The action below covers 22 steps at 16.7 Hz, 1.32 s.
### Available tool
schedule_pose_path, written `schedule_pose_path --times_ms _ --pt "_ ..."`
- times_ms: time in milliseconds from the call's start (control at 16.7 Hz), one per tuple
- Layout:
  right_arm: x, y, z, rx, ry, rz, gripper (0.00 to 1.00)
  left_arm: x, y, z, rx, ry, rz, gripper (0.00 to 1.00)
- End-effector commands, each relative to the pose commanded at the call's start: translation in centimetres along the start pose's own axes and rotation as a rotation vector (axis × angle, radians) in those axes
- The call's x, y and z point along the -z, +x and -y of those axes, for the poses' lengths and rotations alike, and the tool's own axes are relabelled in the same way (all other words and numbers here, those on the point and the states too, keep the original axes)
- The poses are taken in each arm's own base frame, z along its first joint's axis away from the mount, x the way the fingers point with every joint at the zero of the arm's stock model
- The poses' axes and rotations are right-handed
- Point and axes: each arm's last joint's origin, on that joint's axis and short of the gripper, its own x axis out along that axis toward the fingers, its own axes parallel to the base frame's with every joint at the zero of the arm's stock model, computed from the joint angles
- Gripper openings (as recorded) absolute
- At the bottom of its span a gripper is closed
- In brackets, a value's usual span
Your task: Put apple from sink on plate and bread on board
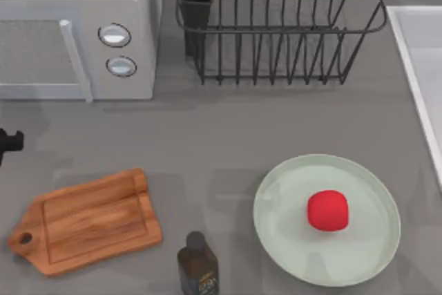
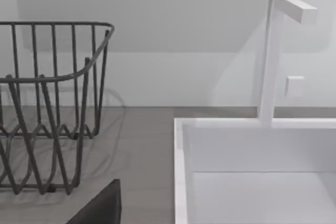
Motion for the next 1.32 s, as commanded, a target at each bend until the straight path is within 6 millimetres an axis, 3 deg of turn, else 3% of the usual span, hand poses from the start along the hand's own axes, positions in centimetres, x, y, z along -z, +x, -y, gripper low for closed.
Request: schedule_pose_path --times_ms 780,1080,1320 --pt "0.0 0.0 0.0 0.000 0.000 0.000 1.00 1.6 1.5 7.5 0.040 -1.167 -0.014 0.00" --pt "0.0 0.0 0.0 0.000 0.000 0.000 1.00 2.1 1.4 9.4 0.058 -1.440 -0.022 0.00" --pt "0.0 0.0 0.0 0.000 0.000 0.000 1.00 2.3 1.2 10.1 0.067 -1.527 -0.025 0.00"
